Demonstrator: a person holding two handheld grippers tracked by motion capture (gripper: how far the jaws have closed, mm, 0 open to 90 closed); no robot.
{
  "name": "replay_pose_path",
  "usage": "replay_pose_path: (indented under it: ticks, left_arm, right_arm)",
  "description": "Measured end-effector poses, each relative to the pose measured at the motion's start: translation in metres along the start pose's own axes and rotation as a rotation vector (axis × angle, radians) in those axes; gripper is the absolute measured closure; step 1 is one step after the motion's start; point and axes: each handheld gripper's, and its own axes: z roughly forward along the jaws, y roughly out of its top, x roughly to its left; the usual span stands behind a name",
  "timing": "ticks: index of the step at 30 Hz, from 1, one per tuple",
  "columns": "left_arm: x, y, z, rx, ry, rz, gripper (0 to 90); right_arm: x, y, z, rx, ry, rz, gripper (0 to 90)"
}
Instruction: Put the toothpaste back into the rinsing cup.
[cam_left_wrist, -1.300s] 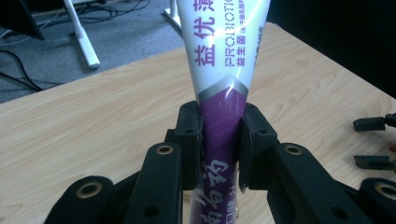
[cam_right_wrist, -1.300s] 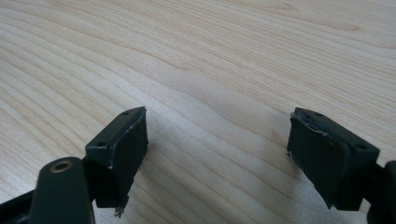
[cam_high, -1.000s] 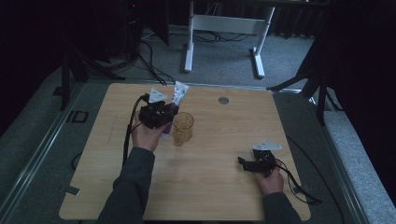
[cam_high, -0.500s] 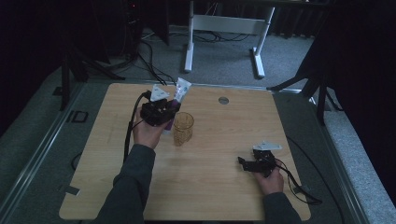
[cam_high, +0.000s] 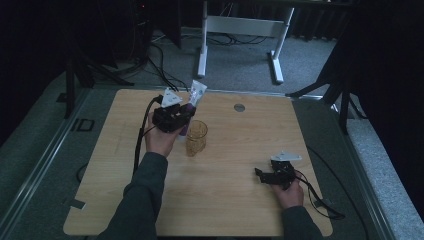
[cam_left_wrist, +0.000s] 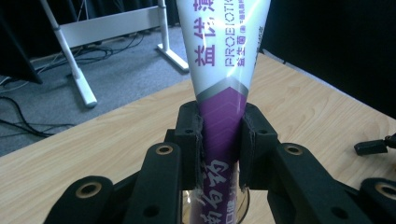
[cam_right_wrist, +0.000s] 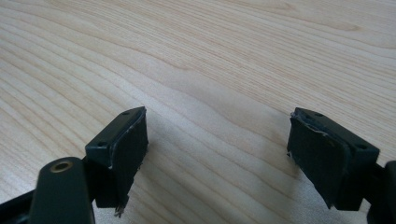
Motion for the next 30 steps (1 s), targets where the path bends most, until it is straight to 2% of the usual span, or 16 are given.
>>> replay_pose_path:
  ticks: [15,30]
  left_arm:
    - [0.001,0.004,0.007,-0.043,-0.007,-0.003,72.2]
    - [0.003,0.005,0.014,-0.081,-0.015,-0.028,72.1]
  right_arm:
    - [0.000,0.000,0.000,0.000,0.000,0.000,20.2]
    - [0.000,0.000,0.000,-0.001,0.002,-0.001,20.2]
